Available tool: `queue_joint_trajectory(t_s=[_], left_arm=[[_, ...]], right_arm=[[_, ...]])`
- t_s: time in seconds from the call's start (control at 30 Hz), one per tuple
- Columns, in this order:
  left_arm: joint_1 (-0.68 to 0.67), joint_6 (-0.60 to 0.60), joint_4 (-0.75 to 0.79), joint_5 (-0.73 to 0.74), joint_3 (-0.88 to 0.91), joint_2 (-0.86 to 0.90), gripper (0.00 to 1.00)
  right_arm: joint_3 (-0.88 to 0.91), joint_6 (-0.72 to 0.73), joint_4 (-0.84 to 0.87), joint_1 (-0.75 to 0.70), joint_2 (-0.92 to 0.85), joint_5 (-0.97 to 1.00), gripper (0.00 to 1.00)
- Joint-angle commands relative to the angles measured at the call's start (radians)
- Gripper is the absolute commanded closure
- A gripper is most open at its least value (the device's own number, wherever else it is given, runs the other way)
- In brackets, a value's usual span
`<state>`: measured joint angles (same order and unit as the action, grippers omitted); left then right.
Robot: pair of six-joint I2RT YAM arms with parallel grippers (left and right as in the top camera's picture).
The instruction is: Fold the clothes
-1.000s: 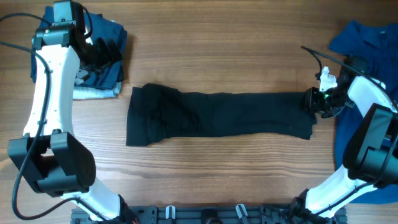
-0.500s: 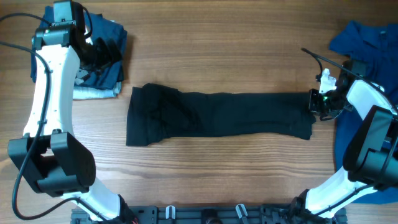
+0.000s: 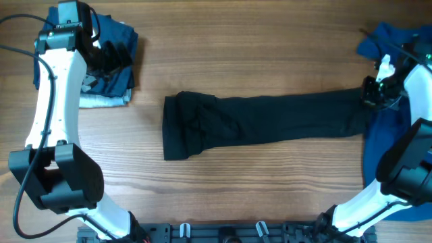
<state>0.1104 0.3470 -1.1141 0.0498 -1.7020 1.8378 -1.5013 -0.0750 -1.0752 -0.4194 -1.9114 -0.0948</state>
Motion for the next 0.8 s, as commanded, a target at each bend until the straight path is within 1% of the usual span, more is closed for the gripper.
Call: queue_joint_trajectory(t_s=[0.0, 0.1, 0.23, 0.3, 0.4, 0.47, 0.53, 0.63, 0.73, 0.77], left_arm=[[0.006, -0.001, 0.002, -0.006, -0.011, -0.021, 0.00], [0.006, -0.002, 0.002, -0.006, -0.011, -0.021, 0.00], [0.006, -0.002, 0.002, -0.006, -0.011, -0.021, 0.00], [0.006, -0.002, 0.002, -0.006, -0.011, -0.021, 0.00], [0.006, -0.002, 0.002, -0.006, -0.011, -0.021, 0.00], [0.006, -0.002, 0.002, -0.006, -0.011, -0.021, 0.00], [0.006, -0.002, 0.002, -0.006, -0.011, -0.021, 0.00], [0.006, -0.002, 0.002, -0.006, -0.011, -0.021, 0.00], [0.006, -0.001, 0.002, -0.006, -0.011, -0.021, 0.00], [0.006, -0.002, 0.002, -0.006, -0.011, -0.021, 0.00]], right_arm=[[-0.126, 0.027, -0.090, 0.067, 0.002, -0.117, 0.96], [-0.146, 0.049, -0.159, 0.178, 0.006, -0.185, 0.96], [-0.146, 0.113, -0.175, 0.321, 0.005, -0.229, 0.96], [-0.140, 0.193, -0.170, 0.442, 0.004, -0.230, 0.96], [-0.140, 0.257, -0.142, 0.546, 0.004, -0.228, 0.96], [-0.139, 0.259, -0.127, 0.607, 0.004, -0.212, 0.96], [-0.114, 0.260, -0.118, 0.648, 0.004, -0.156, 0.96], [0.004, 0.261, -0.017, 0.699, 0.002, -0.154, 0.95], [0.096, 0.262, 0.116, 0.737, 0.002, -0.232, 0.94], [0.113, 0.277, 0.150, 0.760, 0.002, -0.250, 0.91]])
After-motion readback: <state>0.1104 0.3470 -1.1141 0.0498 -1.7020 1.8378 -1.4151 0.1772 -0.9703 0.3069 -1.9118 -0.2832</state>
